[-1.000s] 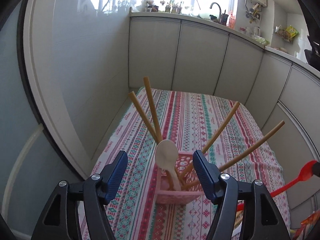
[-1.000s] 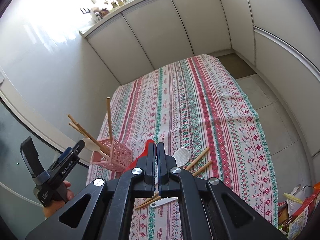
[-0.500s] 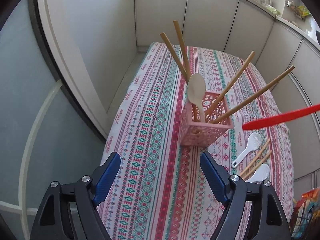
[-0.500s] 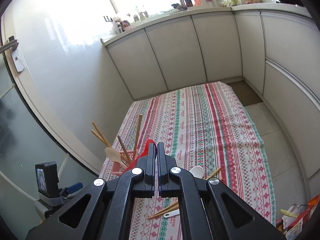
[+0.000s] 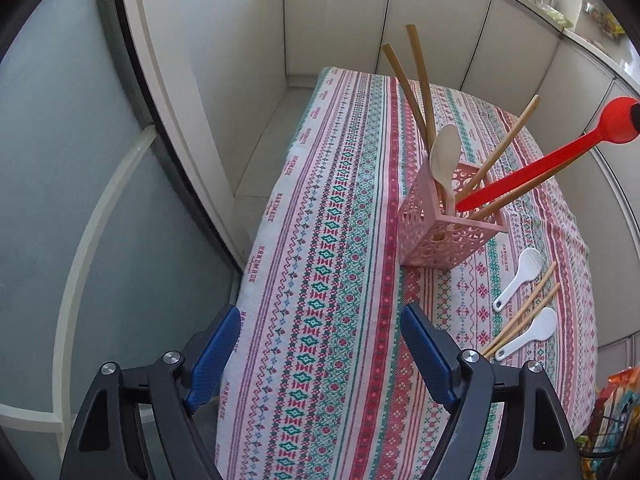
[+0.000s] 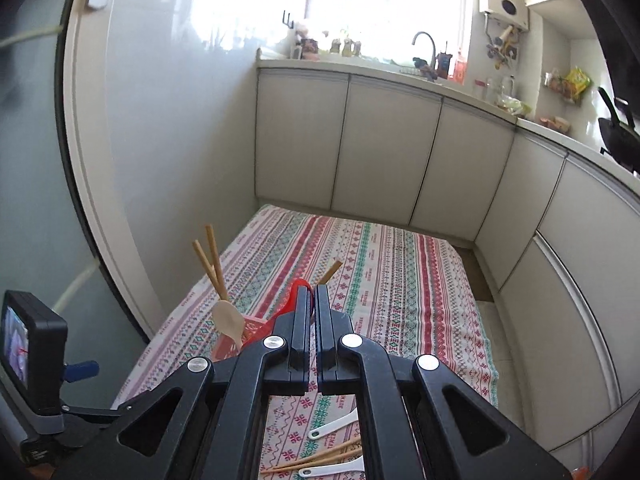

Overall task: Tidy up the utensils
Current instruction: 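Lower the red spoon into the pink holder and open the right gripper, then move the left gripper to the white rice paddle and grasp its handle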

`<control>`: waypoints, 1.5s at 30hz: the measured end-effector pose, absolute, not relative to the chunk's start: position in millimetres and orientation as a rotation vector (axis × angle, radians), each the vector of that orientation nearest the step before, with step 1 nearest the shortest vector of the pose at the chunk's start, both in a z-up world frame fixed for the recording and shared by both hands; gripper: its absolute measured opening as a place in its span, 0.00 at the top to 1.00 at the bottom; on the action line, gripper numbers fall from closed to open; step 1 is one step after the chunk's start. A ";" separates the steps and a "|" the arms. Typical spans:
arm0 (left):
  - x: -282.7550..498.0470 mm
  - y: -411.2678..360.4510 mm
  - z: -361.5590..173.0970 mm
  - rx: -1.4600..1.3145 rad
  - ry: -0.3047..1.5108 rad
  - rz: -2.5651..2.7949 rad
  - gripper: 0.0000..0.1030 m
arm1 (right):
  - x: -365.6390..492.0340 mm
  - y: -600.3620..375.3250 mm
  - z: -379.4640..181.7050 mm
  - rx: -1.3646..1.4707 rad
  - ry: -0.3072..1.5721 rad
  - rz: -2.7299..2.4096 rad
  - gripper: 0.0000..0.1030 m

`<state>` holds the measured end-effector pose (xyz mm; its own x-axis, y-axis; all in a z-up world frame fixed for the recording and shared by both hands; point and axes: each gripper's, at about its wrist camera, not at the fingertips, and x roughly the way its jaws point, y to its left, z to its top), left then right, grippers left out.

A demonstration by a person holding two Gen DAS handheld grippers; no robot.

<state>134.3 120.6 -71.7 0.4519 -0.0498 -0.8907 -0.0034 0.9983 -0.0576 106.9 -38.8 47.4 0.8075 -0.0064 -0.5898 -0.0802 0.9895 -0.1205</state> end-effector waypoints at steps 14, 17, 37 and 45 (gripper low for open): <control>133.8 105.5 -73.1 -0.020 1.116 -0.070 0.19 | 127.7 -38.3 29.9 -0.009 0.746 0.196 0.90; 132.3 99.8 -72.7 -0.021 1.124 -0.092 0.19 | 110.0 -56.5 44.2 0.043 0.720 0.215 0.63; 123.2 27.5 -82.3 0.090 1.150 -0.221 0.19 | 78.6 -208.5 -5.7 0.272 0.942 0.000 0.40; 122.5 -24.3 -98.7 0.171 1.188 -0.304 0.19 | 70.7 -257.6 -60.7 0.319 1.137 -0.100 0.39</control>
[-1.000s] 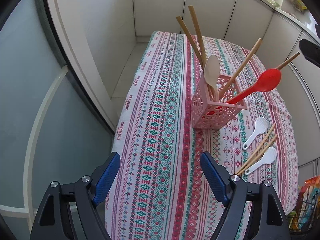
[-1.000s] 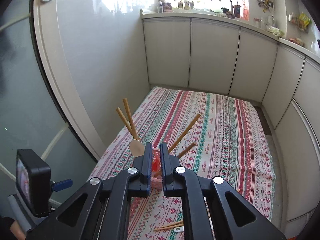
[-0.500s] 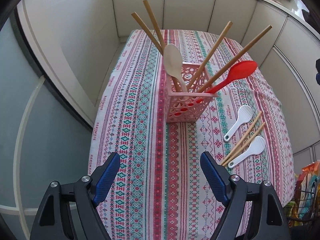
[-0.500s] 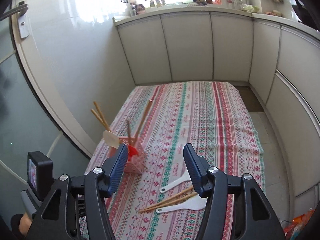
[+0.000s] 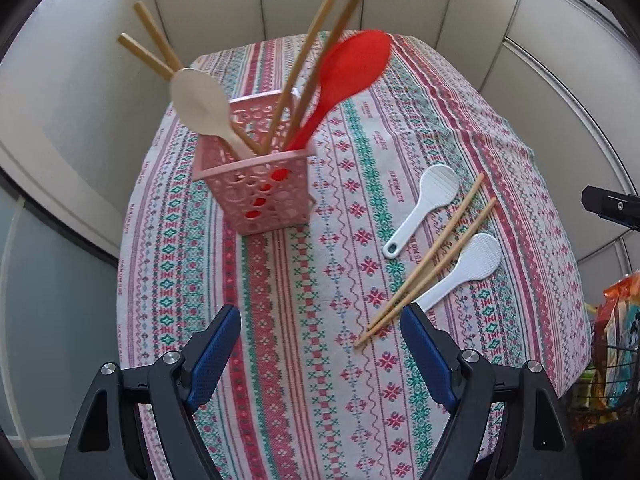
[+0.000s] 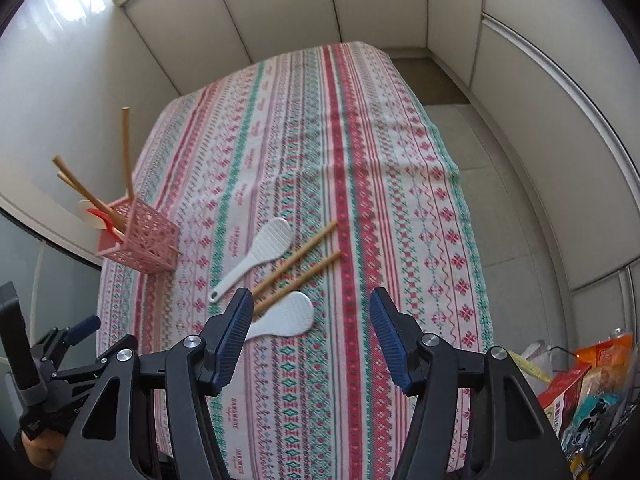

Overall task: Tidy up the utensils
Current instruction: 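Move the left gripper to the white rice paddle and grasp its handle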

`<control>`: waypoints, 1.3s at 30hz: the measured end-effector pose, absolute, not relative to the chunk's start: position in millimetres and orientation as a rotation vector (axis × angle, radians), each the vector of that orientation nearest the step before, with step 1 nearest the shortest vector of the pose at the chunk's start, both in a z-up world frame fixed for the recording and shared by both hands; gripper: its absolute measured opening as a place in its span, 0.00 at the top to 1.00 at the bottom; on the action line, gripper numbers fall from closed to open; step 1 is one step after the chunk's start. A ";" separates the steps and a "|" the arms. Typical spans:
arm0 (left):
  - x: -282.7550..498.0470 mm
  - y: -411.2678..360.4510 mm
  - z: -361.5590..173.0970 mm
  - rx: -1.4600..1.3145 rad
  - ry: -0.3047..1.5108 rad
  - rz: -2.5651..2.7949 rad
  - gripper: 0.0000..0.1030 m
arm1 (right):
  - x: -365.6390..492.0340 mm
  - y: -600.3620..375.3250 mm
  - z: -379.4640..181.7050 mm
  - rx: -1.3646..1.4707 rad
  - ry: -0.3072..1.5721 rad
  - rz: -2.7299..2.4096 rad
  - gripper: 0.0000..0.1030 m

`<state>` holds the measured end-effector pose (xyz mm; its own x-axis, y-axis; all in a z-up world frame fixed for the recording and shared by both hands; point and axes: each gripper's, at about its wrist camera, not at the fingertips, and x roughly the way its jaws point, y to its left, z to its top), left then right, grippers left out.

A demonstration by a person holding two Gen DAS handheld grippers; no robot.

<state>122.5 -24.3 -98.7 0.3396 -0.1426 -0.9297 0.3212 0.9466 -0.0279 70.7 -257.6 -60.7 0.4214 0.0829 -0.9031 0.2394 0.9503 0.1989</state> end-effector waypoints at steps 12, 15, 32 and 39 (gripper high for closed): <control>131.4 -113.4 -136.9 0.338 1.215 -0.416 0.20 | 69.8 -320.0 -110.6 0.445 1.233 -0.192 0.39; 140.5 -136.3 -139.3 0.368 1.195 -0.431 0.23 | 72.8 -327.5 -115.1 0.471 1.235 -0.197 0.39; 219.9 -175.2 -165.7 0.219 1.191 -0.424 0.48 | 83.8 -344.9 -129.4 0.514 1.259 -0.196 0.39; 227.6 -184.5 -179.6 0.248 1.190 -0.500 0.48 | 82.5 -354.2 -134.3 0.522 1.268 -0.208 0.39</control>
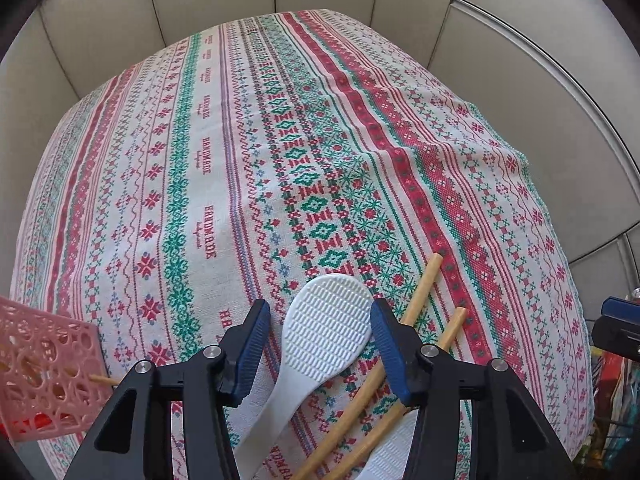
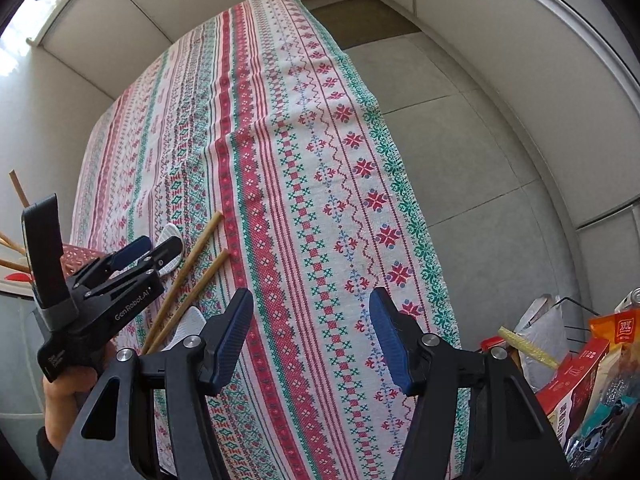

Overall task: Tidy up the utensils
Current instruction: 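Move the left gripper to the white rice paddle and grasp its handle, then lift the rice paddle with the left gripper while the right gripper grasps a chopstick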

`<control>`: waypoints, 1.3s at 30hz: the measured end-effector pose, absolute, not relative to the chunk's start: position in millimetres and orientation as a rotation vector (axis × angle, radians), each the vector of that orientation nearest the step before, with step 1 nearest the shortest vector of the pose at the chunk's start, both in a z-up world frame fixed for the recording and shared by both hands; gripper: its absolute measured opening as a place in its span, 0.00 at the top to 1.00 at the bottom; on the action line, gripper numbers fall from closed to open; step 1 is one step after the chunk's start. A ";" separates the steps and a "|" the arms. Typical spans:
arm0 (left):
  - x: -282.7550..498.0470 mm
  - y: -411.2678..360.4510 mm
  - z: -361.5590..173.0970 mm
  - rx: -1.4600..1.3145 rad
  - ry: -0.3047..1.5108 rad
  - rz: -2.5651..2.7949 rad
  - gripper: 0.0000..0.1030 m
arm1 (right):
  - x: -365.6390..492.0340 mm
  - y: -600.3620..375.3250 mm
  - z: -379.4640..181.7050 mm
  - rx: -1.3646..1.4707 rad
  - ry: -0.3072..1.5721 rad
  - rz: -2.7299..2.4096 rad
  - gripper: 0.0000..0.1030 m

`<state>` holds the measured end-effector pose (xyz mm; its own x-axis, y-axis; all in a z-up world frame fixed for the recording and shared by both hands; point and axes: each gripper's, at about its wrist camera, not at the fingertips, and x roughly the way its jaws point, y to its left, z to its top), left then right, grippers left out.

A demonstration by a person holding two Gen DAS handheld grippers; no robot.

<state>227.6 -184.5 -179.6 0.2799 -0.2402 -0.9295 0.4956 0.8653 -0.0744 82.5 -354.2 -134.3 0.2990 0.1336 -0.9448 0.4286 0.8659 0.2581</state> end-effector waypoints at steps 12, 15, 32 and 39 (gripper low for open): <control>222.8 -196.0 -181.9 0.322 1.169 -0.489 0.54 | 84.4 -352.6 -137.4 0.529 1.283 -0.202 0.39; 222.2 -190.6 -177.8 0.295 1.164 -0.462 0.54 | 83.6 -352.7 -137.1 0.532 1.283 -0.205 0.39; 134.5 -135.6 -71.8 0.157 0.917 -0.565 0.54 | 105.3 -329.0 -148.8 0.617 1.288 -0.133 0.43; 114.9 -95.3 -56.9 0.037 0.891 -0.593 0.54 | 119.8 -309.2 -167.0 0.744 1.318 -0.075 0.68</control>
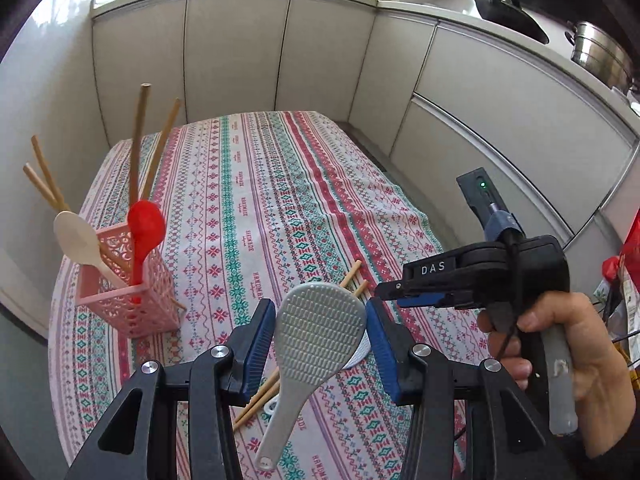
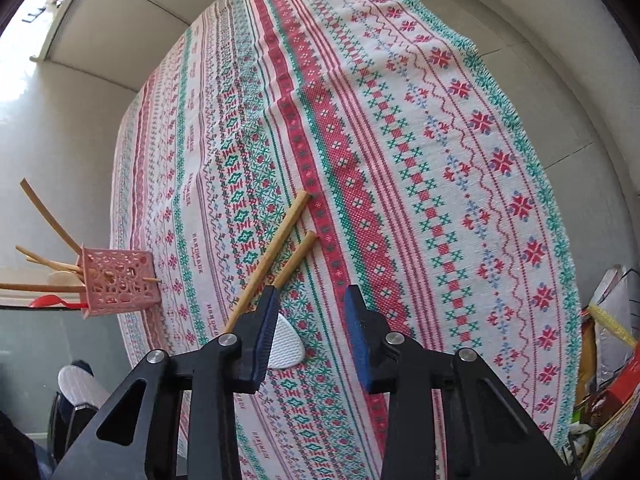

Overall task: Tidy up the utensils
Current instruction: 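Lift the rice paddle with the left gripper while the right gripper grasps a chopstick, then carry the paddle to the pink holder with the left gripper while the right gripper lifts the chopstick upright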

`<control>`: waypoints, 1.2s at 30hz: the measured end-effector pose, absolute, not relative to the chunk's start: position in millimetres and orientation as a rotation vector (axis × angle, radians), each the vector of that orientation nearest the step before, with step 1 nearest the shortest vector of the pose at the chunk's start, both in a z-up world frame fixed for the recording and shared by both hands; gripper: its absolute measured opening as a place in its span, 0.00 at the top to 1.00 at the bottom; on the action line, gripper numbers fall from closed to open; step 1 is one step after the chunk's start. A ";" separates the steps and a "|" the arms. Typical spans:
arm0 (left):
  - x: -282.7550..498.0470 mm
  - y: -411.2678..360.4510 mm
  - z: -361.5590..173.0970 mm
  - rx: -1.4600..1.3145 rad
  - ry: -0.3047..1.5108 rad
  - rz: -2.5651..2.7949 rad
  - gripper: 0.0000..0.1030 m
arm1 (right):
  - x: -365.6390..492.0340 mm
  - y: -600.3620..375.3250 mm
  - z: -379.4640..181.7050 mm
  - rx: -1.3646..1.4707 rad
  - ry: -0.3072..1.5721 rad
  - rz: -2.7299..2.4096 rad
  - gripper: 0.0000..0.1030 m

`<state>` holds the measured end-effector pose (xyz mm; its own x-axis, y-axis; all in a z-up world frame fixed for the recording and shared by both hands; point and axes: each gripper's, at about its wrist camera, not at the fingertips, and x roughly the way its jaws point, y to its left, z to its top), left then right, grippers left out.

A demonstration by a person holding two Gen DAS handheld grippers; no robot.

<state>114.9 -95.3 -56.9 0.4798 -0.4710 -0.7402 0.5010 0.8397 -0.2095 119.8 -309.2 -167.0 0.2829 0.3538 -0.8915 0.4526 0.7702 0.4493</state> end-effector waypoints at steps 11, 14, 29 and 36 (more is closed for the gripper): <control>121.5 -39.5 -49.2 -0.087 0.865 -0.596 0.54 | 148.0 -296.2 -194.3 0.859 1.347 -0.110 0.82; 123.2 -29.9 -48.9 -0.108 0.866 -0.586 0.54 | 155.2 -291.9 -198.9 0.852 1.355 -0.144 0.87; 120.6 -2.8 -37.3 -0.184 0.804 -0.556 0.54 | 162.5 -291.7 -205.2 0.972 1.297 -0.199 0.94; 126.8 20.5 -21.3 -0.271 0.732 -0.526 0.54 | 154.1 -299.3 -178.3 0.993 1.221 -0.116 1.00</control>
